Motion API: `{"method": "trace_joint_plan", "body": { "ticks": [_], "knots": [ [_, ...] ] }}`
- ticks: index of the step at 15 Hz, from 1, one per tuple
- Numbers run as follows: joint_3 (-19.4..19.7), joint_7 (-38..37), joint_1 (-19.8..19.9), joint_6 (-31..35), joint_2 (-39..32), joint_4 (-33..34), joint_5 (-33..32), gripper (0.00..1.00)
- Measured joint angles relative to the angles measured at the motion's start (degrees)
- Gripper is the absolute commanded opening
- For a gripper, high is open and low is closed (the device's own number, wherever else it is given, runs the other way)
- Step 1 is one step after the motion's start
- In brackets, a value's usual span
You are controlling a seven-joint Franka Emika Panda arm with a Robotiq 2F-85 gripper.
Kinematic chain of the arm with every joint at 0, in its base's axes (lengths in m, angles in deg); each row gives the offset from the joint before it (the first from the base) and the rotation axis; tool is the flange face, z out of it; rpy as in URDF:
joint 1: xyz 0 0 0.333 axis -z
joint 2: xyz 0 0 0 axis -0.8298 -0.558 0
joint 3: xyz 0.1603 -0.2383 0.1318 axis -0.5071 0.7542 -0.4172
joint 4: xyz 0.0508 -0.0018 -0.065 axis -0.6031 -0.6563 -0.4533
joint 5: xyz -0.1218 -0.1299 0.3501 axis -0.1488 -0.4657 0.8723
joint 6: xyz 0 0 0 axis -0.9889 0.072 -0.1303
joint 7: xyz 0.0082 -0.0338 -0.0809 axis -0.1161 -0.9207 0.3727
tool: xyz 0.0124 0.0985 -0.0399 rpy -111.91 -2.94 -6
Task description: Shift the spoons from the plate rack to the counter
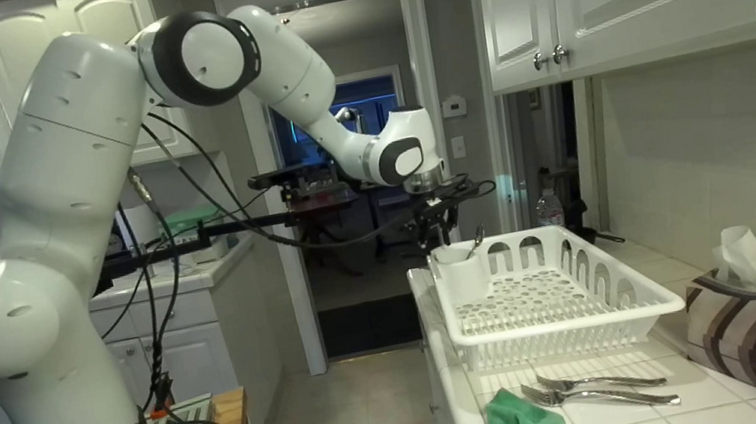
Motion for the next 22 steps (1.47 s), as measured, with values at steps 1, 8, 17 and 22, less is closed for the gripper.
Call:
{"method": "trace_joint_plan", "body": {
  "ticks": [1, 8, 17, 22],
  "knots": [
    [0.00, 0.00, 0.00, -0.10, -0.07, 0.27, 0.00, 0.21],
    [0.01, 0.00, 0.01, -1.00, -0.79, 0.91, -0.01, 0.88],
    [-0.05, 0.00, -0.01, -2.23, -1.35, 1.28, -0.01, 0.19],
    [-0.04, -0.01, -0.01, -2.60, -1.36, 2.04, -0.01, 0.46]
  ]
}}
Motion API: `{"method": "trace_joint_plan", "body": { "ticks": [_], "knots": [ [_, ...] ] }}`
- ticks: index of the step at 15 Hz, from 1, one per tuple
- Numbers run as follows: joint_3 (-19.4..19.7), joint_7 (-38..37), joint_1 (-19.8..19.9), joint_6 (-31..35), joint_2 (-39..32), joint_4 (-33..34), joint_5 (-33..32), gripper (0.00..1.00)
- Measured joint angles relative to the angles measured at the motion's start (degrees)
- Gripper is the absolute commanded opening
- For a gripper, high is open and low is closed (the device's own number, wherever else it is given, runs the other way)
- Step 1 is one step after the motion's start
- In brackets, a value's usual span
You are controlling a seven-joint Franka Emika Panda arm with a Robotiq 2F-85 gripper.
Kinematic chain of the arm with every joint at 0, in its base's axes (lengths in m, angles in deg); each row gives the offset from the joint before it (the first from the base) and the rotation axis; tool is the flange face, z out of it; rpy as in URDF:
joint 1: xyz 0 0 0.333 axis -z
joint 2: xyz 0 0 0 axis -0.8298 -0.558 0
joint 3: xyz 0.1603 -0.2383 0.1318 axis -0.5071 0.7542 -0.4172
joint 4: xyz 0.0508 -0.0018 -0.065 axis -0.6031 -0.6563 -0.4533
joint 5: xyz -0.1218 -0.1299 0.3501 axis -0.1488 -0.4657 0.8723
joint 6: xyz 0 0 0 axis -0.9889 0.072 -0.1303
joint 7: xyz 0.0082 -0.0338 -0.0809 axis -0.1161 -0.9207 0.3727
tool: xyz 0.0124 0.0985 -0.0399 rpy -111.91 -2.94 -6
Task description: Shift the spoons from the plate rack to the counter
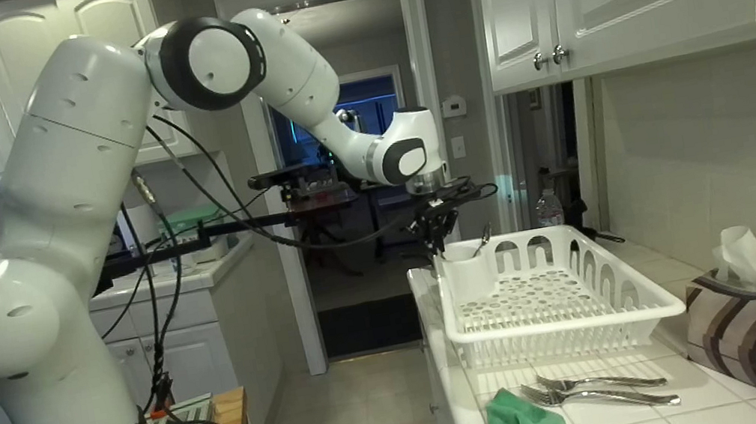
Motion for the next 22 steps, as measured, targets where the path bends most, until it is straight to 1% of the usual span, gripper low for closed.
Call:
{"method": "trace_joint_plan", "body": {
  "ticks": [1, 2, 4, 5, 6, 7, 9, 19, 22],
  "knots": [
    [0.04, 0.00, 0.00, 0.00, -0.01, 0.00, 0.00, 0.51],
    [0.05, 0.00, 0.00, 0.00, -0.02, 0.00, 0.00, 0.58],
    [0.07, 0.00, 0.01, -0.03, -0.06, 0.00, 0.00, 0.19],
    [0.07, 0.00, 0.01, -0.04, -0.09, 0.00, 0.00, 0.16],
    [0.07, 0.00, 0.03, -0.05, -0.12, 0.00, 0.00, 0.10],
    [0.07, 0.00, 0.04, -0.11, -0.14, 0.00, 0.00, 0.02],
    [0.08, 0.00, 0.05, -0.28, -0.14, 0.31, 0.00, 0.00],
    [0.09, 0.00, 0.20, -1.47, -0.42, 1.46, 0.00, 0.00],
    [-0.42, -0.31, 0.69, -1.92, 0.96, 1.46, 0.07, 0.00]
  ]
}}
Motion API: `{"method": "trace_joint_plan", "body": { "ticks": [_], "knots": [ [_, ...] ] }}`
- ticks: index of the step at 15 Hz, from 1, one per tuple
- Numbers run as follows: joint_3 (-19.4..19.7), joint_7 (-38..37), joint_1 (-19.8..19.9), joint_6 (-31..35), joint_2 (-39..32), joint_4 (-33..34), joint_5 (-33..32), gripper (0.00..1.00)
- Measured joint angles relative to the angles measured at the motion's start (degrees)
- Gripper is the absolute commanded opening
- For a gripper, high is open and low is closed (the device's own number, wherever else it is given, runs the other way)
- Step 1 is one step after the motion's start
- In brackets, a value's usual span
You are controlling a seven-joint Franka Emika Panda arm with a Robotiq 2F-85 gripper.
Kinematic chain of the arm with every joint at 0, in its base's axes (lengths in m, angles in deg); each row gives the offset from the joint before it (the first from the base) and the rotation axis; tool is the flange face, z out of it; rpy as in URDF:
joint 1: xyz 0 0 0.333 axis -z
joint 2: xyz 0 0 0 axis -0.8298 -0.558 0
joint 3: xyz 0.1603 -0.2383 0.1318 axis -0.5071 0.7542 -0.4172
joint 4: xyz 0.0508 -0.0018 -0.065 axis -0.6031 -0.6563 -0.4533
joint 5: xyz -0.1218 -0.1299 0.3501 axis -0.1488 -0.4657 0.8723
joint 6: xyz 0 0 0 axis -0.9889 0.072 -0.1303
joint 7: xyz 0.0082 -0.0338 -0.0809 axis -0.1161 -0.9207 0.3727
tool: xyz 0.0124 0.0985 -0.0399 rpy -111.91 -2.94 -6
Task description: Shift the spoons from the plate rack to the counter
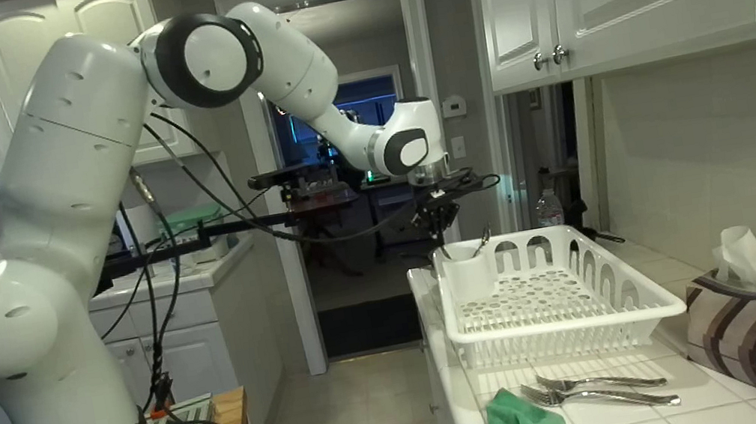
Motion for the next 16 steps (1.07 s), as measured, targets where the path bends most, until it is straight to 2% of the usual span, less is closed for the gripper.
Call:
{"method": "trace_joint_plan", "body": {
  "ticks": [9, 16],
  "knots": [
    [-0.41, -1.22, 2.08, -5.98, 9.46, -1.49, 0.74, 0.00],
    [-0.25, -1.19, 3.17, -11.85, 15.53, -3.49, 3.82, 0.00]
  ]
}}
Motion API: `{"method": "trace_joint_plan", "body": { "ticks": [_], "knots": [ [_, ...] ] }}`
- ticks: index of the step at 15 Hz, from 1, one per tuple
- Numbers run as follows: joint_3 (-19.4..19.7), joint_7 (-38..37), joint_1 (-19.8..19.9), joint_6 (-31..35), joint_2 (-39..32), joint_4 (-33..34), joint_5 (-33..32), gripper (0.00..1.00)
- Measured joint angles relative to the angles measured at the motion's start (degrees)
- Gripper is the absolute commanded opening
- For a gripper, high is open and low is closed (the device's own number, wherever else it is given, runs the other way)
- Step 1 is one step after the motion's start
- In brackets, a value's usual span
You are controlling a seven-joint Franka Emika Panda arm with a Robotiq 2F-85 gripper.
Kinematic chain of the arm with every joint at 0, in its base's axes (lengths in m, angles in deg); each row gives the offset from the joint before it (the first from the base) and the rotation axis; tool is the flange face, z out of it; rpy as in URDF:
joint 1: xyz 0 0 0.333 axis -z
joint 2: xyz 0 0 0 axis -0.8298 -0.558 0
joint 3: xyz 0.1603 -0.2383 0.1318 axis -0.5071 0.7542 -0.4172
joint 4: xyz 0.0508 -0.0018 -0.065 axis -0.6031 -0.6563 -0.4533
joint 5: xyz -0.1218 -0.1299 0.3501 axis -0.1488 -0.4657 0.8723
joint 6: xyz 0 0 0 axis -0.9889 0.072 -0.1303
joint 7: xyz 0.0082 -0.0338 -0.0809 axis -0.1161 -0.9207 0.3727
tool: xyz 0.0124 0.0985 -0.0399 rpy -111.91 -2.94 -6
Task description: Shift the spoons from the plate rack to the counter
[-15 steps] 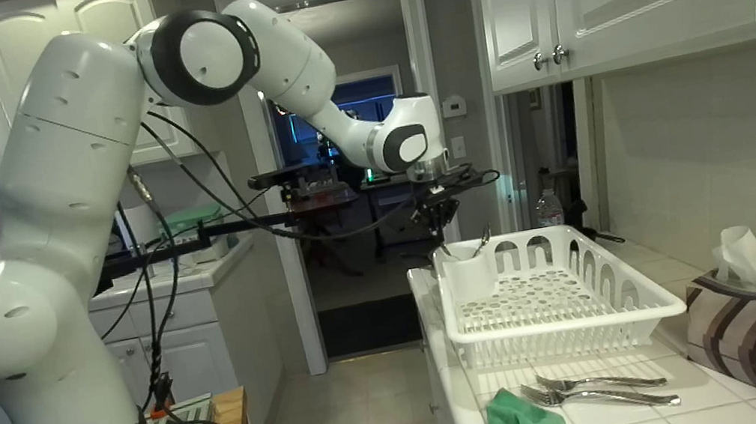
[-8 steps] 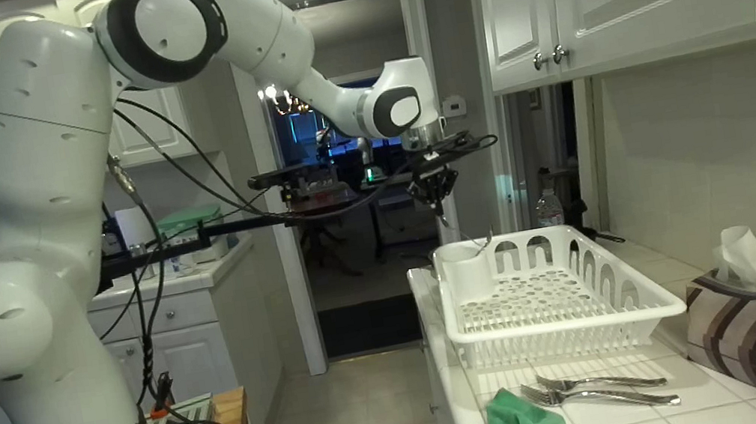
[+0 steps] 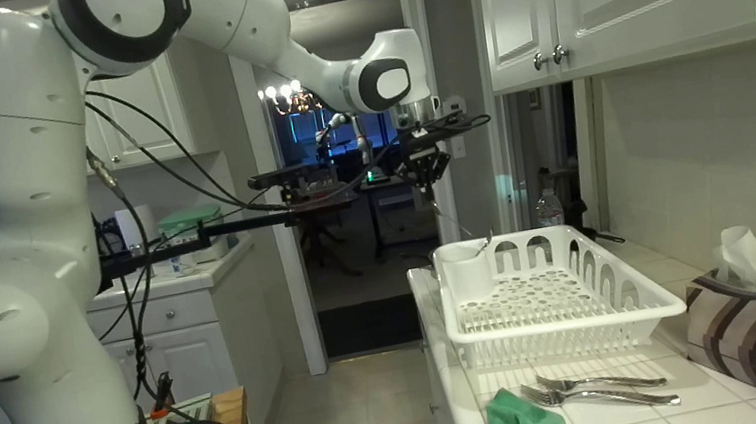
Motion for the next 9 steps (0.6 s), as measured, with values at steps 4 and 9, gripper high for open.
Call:
{"method": "trace_joint_plan", "body": {
  "ticks": [4, 9],
  "knots": [
    [1.51, -0.06, 0.64, -0.22, 4.23, -2.97, 0.28, 0.00],
    [5.22, -0.27, 1.89, -0.37, 9.14, -7.71, 0.28, 0.00]
  ]
}}
